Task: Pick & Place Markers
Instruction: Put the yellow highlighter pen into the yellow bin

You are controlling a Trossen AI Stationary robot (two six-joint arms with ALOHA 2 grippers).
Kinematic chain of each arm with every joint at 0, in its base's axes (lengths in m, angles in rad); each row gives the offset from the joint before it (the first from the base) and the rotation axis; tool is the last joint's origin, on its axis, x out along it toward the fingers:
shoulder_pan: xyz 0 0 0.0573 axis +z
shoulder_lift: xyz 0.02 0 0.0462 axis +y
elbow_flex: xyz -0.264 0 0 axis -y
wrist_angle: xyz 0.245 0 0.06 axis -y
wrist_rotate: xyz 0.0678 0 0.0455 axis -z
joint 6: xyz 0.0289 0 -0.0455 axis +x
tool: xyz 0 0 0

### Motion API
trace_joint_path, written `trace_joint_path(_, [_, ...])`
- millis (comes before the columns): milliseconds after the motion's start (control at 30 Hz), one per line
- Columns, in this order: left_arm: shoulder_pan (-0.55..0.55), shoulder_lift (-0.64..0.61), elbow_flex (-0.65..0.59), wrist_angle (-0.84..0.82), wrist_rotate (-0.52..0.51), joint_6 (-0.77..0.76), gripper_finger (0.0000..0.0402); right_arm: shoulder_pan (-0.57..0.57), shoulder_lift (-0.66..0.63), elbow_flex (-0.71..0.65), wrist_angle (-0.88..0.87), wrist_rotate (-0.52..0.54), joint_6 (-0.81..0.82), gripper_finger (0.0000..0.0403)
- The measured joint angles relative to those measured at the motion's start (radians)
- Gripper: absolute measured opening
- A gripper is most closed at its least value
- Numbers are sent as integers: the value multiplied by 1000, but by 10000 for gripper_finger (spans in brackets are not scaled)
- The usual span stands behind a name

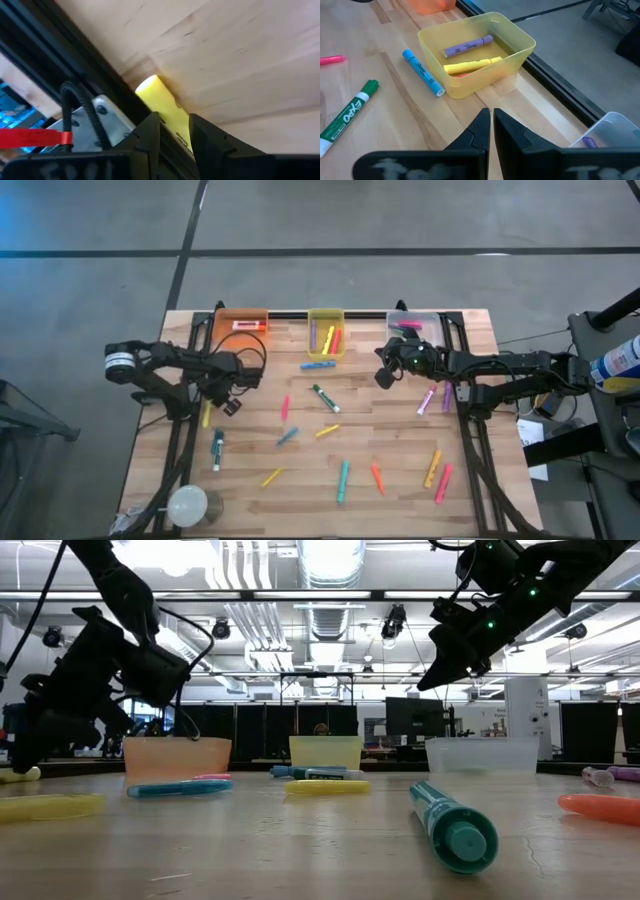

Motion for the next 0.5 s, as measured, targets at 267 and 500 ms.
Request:
trace_joint_path(267, [1,0,-28,30,16,-4,97,0,0,0,0,0,-1,18])
trace_joint_path(500, [1,-2,-54,54,25,-16,99,0,0,0,0,0,0,18])
